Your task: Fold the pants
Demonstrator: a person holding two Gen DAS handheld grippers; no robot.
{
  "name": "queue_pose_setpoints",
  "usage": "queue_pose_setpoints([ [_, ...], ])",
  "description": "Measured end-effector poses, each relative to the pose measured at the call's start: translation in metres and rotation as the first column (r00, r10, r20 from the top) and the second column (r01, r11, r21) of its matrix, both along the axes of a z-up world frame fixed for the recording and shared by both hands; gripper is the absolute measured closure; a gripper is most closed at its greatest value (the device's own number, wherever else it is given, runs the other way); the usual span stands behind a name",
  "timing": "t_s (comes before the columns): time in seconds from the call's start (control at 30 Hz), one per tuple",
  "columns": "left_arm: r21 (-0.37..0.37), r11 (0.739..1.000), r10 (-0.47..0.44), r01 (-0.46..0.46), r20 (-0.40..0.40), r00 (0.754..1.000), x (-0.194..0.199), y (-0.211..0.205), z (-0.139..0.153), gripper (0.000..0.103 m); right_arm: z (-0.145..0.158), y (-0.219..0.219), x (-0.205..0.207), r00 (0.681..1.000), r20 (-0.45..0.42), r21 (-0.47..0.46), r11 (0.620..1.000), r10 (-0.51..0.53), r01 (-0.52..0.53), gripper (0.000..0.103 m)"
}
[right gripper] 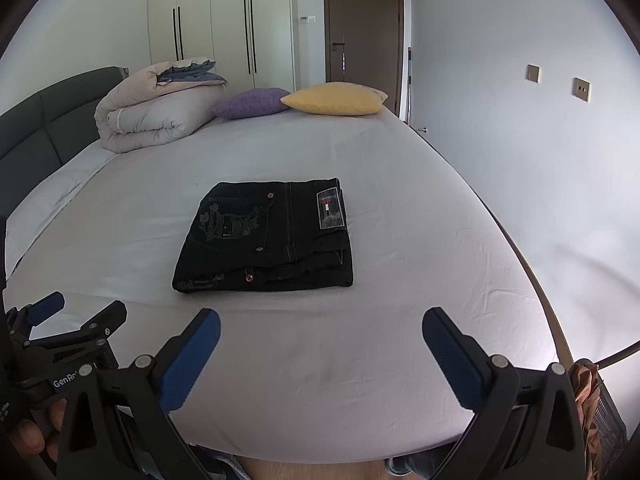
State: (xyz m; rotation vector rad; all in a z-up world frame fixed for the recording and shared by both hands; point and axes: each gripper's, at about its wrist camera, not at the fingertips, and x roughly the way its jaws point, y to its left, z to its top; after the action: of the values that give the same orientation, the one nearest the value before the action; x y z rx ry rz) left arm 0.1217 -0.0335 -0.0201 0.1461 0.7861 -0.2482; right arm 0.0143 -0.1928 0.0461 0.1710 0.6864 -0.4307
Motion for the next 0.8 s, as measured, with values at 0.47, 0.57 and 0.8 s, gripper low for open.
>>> queue_pose_setpoints([
  [0.47, -0.002, 1.000, 0.000, 0.000, -0.003, 1.000, -0.0003, -0.0006, -0.0017, 0.000, -0.0039, 0.0007, -0.0005, 1.000, -0.007, 0.001, 1.000, 0.002, -0.002, 0.000],
  [0.57, -0.002, 1.000, 0.000, 0.000, -0.005, 1.000, -0.0002, -0.0006, -0.0025, 0.000, -0.0057, -0.0003, -0.0007, 1.000, -0.008, 0.002, 1.000, 0.002, -0.002, 0.000],
  [0.8, -0.002, 1.000, 0.000, 0.000, -0.005, 1.000, -0.0008, -0.0007, -0.0025, 0.000, -0.0054, -0.0004, -0.0005, 1.000, -0.008, 0.002, 1.000, 0.003, -0.003, 0.000],
])
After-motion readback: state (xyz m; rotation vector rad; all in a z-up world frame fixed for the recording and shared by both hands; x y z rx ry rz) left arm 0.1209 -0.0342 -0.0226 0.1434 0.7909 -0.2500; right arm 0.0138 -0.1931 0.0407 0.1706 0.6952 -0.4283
